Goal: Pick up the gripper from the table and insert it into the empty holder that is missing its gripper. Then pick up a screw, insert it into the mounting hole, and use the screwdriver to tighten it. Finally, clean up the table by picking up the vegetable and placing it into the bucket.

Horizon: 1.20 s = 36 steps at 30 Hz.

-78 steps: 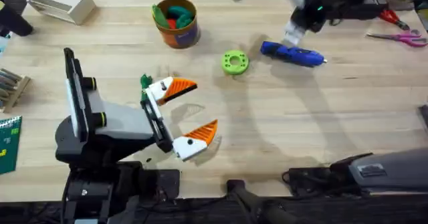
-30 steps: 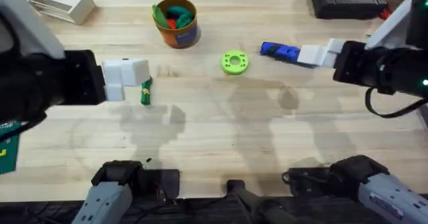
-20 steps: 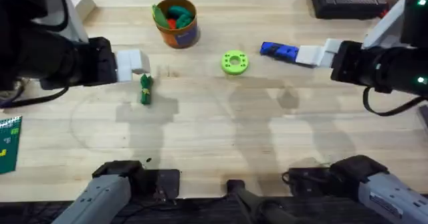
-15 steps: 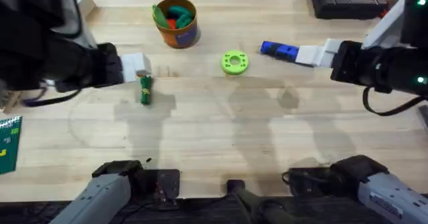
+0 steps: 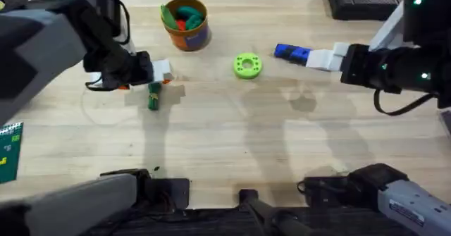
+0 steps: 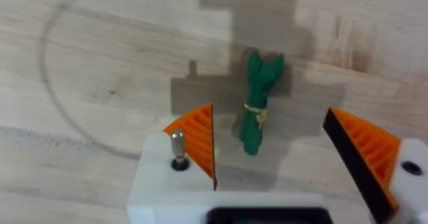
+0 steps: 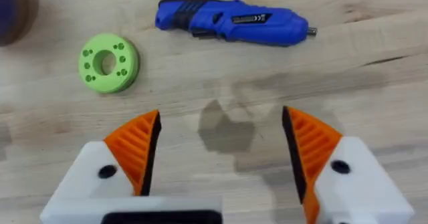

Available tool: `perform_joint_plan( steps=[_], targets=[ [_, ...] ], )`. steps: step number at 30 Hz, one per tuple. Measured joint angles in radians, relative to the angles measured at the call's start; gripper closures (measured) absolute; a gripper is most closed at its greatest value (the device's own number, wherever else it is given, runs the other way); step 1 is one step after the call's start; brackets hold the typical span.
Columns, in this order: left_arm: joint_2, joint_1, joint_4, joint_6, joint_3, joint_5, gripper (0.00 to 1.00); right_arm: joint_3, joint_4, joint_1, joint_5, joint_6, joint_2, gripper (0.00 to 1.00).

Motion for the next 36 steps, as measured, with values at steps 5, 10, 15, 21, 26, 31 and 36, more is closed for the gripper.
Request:
perform_joint_plan(
  steps=[5,10,15,21,26,31,36],
  targets=[
    [0.094,0.026,0.026,0.016,0.0,0.004,0.006,0.0,-0.001,0.0,0.0,0.0,0.0,0.012],
    [0.17,0.073,0.026,0.04,0.0,0.03,0.019,0.0,0.0,0.0,0.0,0.0,0.0,0.012],
    [0.212,0.074,0.03,0.124,0.0,0.059,0.092,0.0,0.0,0.0,0.0,0.0,0.0,0.012],
    [0.215,0.077,0.032,0.176,0.001,0.049,0.326,0.0,0.003,0.0,0.0,0.0,0.0,0.012],
    [0.216,0.077,0.042,0.192,0.001,0.057,0.757,0.0,0.003,0.0,0.0,0.0,0.0,0.012],
    [0.219,0.077,0.053,0.2,0.003,0.075,0.983,0.0,0.002,0.0,0.0,0.0,0.0,0.013],
    [0.219,0.077,0.031,0.173,0.009,0.08,0.984,0.0,-0.001,0.0,0.0,0.0,0.0,0.013]
  ],
)
